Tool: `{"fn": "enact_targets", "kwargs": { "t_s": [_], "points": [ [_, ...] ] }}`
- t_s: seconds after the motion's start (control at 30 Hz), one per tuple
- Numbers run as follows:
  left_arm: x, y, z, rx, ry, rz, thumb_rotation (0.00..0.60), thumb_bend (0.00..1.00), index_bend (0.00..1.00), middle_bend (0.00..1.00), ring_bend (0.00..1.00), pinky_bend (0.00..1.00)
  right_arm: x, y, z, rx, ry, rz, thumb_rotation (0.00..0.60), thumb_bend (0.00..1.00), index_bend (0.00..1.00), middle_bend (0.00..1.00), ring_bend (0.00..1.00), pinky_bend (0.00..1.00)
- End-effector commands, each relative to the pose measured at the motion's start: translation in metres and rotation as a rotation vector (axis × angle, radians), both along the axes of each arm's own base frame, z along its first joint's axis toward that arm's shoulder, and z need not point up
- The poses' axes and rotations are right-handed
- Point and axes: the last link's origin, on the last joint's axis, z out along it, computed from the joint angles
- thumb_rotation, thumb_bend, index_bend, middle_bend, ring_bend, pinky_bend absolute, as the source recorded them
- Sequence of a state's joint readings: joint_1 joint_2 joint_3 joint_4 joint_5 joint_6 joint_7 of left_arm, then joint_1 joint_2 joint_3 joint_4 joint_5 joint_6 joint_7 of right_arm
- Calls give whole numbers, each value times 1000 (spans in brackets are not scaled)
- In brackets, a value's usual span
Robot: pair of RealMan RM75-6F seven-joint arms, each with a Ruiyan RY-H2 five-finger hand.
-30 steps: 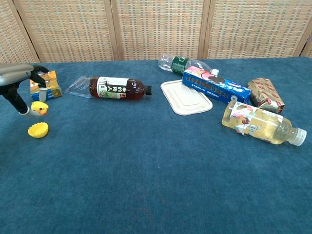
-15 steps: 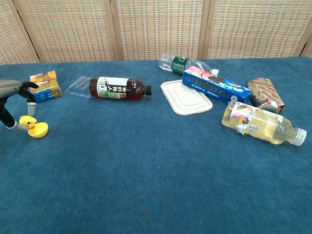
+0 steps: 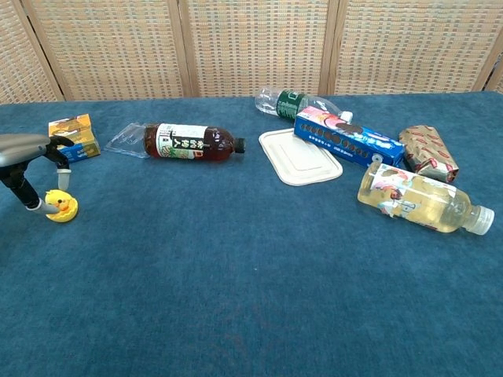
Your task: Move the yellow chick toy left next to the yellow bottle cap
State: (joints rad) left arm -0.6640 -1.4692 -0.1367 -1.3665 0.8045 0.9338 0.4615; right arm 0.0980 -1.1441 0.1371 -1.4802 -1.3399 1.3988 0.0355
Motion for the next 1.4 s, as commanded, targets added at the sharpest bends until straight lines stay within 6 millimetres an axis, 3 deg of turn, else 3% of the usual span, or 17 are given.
{"fn": "enact_targets", "kwargs": {
  "t_s": [0.03,0.37,0.57,0.63,0.73,0.87,1.0,1.1,1.23,1.4],
  "points": [
    [1,1,-1,1,4,-3,600,255,555,0,0,0,0,0,0,-1,-1,-1,600,0,0,0,0,0],
    [-1,0,0,1,38,12,600,254,383,0,0,0,0,0,2,-4,-7,3,600,0,0,0,0,0],
    [2,0,3,7,21,10,600,211,296,0,0,0,1,1,2,-3,-8,4,600,0,0,0,0,0],
    [3,-1,6,12,11,9,600,163,212,0,0,0,1,1,2,-3,-9,5,600,0,0,0,0,0],
    [6,-2,23,61,-43,7,600,56,39,0,0,0,1,1,1,1,-10,4,600,0,0,0,0,0],
    [2,-12,51,118,-108,3,600,0,0,0,0,0,1,1,1,5,-13,6,600,0,0,0,0,0],
    [-11,-32,83,211,-147,-6,600,0,0,0,0,0,2,1,1,6,-13,9,600,0,0,0,0,0],
    [-27,-58,102,301,-117,-34,600,0,0,0,0,0,2,2,0,7,-6,11,600,0,0,0,0,0],
    [-47,-106,112,369,-122,-6,600,0,0,0,0,0,2,1,-1,2,17,21,600,0,0,0,0,0],
    [-55,-134,122,386,-85,-10,600,0,0,0,0,0,4,1,0,-18,33,48,600,0,0,0,0,0]
  ]
}}
